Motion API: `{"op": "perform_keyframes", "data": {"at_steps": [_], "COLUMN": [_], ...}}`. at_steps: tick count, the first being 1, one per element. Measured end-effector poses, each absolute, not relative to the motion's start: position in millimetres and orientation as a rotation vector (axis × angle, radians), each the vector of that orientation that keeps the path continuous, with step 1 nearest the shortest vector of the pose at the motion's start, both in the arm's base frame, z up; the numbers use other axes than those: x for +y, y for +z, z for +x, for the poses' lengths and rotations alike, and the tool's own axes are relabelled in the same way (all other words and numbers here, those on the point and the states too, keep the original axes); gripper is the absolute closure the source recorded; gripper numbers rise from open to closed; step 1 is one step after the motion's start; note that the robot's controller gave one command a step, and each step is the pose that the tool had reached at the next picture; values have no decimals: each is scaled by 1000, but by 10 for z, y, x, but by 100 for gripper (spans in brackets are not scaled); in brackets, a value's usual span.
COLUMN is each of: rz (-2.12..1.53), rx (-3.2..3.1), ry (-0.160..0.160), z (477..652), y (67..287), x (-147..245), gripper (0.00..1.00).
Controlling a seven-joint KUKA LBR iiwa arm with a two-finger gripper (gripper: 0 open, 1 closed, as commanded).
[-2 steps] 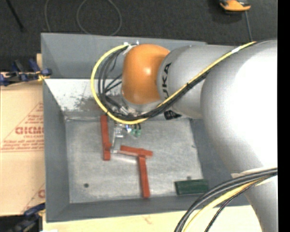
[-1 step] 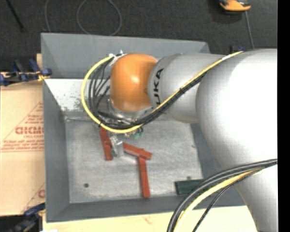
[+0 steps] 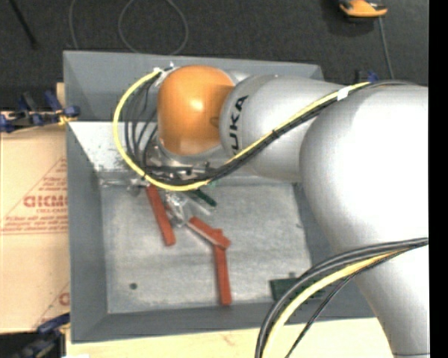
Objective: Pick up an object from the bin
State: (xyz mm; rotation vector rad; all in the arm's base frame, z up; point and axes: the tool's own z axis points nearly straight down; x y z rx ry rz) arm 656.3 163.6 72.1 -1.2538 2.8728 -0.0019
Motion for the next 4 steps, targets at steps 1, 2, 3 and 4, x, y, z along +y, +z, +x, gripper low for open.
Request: {"op": "perform_keyframes", "data": {"at_steps": [1, 2, 3, 4], "rz": [-1247, -1240, -1231, -1223], "rx": [2876, 2877, 2879, 2880], "ry": [4, 5, 6, -2], "z": [6559, 6577, 6596, 6624], "y": [725, 871, 904, 1506], "x": [1646, 1652, 1658, 1655], "gripper": [100, 100, 100, 100]}}
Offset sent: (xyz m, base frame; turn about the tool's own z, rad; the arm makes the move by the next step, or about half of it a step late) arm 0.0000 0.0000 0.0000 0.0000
